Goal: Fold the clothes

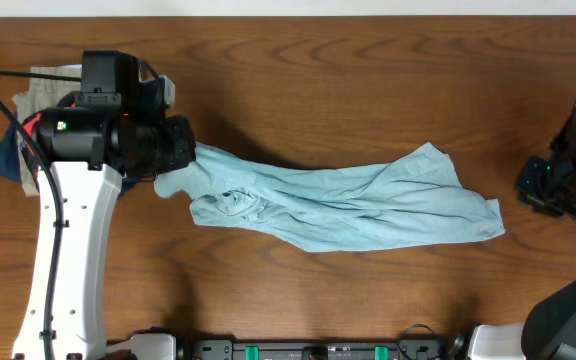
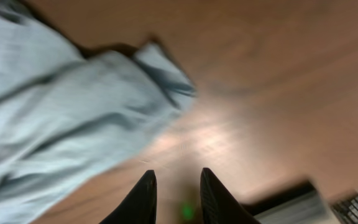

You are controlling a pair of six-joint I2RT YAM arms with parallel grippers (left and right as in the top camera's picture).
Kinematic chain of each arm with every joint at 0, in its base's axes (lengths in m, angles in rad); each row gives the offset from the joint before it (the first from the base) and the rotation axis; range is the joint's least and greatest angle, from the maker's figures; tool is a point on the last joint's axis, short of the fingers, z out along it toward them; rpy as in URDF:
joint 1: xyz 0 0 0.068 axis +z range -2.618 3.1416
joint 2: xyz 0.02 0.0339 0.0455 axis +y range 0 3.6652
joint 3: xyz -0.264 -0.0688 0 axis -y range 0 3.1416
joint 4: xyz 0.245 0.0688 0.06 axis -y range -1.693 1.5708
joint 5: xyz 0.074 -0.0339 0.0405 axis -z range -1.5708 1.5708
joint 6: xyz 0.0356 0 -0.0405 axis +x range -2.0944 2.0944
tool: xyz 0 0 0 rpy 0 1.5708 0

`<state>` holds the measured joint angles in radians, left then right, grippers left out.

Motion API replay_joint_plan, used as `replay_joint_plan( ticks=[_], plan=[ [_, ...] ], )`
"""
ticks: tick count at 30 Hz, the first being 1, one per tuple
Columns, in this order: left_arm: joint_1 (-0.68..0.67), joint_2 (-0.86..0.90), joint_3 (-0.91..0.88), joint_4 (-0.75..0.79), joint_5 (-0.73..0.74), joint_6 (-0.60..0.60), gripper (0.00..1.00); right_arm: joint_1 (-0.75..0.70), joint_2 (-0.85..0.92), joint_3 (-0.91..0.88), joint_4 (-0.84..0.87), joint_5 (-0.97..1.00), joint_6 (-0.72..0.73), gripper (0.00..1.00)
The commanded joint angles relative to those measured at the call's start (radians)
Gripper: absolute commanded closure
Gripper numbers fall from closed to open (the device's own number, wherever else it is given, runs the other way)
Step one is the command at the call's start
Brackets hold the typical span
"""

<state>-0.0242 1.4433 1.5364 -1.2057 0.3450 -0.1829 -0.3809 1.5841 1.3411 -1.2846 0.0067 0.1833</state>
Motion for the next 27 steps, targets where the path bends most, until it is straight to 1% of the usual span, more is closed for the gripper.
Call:
replay_joint_plan(
  ticks=[1, 3, 5, 8, 9, 11, 13, 16, 19, 21, 27],
  plan=[
    [0.002, 0.01, 0.01, -0.006, 0.01, -0.011, 0.94, 0.022, 0.006, -0.034, 0.032, -0.187, -0.066, 0.76],
    [0.002, 0.01, 0.008, -0.006, 0.01, -0.011, 0.94, 0.039, 0.006, -0.067, 0.077, -0.22, -0.065, 0.75],
    [0.002, 0.01, 0.005, -0.006, 0.009, -0.01, 0.94, 0.058, 0.006, -0.108, 0.141, -0.263, -0.065, 0.7],
    [0.002, 0.012, 0.001, -0.005, 0.009, -0.01, 0.94, 0.096, 0.006, -0.179, 0.296, -0.346, -0.065, 0.66],
    [0.002, 0.014, 0.0, -0.005, 0.009, -0.01, 0.94, 0.111, 0.006, -0.201, 0.359, -0.345, -0.063, 0.61],
    [0.002, 0.015, -0.003, -0.005, 0.009, -0.01, 0.94, 0.141, 0.006, -0.241, 0.476, -0.32, -0.019, 0.55],
    [0.002, 0.016, -0.007, -0.006, 0.009, -0.01, 0.94, 0.175, 0.006, -0.281, 0.594, -0.288, 0.016, 0.53],
    [0.002, 0.016, -0.01, -0.006, 0.009, -0.011, 0.94, 0.225, 0.006, -0.333, 0.753, -0.21, 0.058, 0.45],
    [0.002, 0.016, -0.01, -0.006, 0.009, -0.011, 0.94, 0.262, 0.01, -0.369, 0.874, -0.159, 0.068, 0.44],
    [0.002, 0.016, -0.01, -0.006, 0.009, -0.011, 0.94, 0.274, 0.021, -0.378, 0.916, -0.158, 0.067, 0.44],
    [0.002, 0.016, -0.01, -0.006, 0.009, -0.014, 0.94, 0.281, 0.092, -0.38, 0.933, -0.142, 0.082, 0.45]
  ],
)
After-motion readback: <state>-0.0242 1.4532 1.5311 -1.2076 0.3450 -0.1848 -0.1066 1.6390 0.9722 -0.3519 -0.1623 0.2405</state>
